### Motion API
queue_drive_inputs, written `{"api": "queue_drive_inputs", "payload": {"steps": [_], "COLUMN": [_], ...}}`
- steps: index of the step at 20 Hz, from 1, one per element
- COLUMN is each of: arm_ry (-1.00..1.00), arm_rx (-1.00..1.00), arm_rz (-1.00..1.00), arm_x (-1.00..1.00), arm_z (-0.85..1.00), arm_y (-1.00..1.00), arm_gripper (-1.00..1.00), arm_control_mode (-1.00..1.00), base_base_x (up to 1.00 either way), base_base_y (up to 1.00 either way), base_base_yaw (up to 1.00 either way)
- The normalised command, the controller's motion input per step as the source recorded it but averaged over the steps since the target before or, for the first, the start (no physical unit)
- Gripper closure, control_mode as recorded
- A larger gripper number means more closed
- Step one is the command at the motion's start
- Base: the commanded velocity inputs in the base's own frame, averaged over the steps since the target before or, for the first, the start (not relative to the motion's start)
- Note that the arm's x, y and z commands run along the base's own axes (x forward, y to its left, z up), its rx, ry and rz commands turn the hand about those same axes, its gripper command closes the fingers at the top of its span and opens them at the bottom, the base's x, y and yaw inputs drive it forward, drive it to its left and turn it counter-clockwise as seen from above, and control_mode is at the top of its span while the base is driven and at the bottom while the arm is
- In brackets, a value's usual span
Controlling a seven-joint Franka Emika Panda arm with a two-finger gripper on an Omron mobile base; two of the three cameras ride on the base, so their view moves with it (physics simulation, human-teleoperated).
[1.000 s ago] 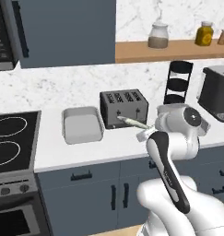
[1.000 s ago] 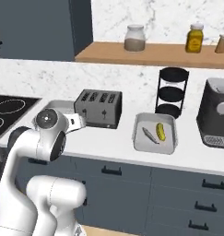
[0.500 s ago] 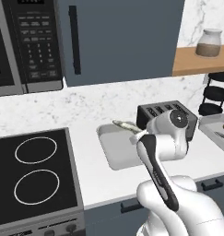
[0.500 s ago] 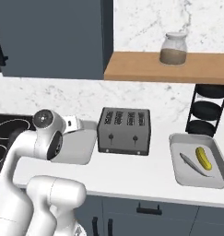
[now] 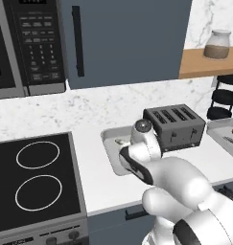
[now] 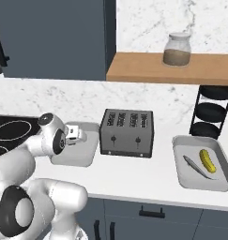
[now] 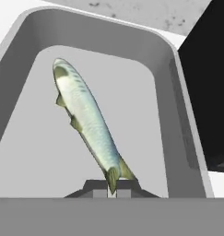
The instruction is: Place one cucumber and one fish in each tupperware on the nearby counter, to pack two identical lunches.
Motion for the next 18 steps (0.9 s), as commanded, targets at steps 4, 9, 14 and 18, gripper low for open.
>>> {"api": "queue_drive_inputs", "payload": {"steps": [4,9,14,18], "arm_ry": [0.03,0.04,0.01,0.0], "arm_rx": [0.0,0.0,0.01,0.04], "arm_rz": [-0.07,-0.04,0.0,-0.02], "arm_x": [1.0,0.97,-0.05,-0.68], "arm_z": [-0.39,-0.4,-0.02,0.59], "arm_y": [0.24,0.03,-0.11,-0.07], "arm_gripper": [1.0,-1.0,-1.0,-1.0], "arm_control_mode": [-1.0,-1.0,-1.0,-1.0], "base_base_x": [0.0,0.0,0.0,0.0], "base_base_y": [0.0,0.0,0.0,0.0], "base_base_yaw": [0.0,0.0,0.0,0.0]}}
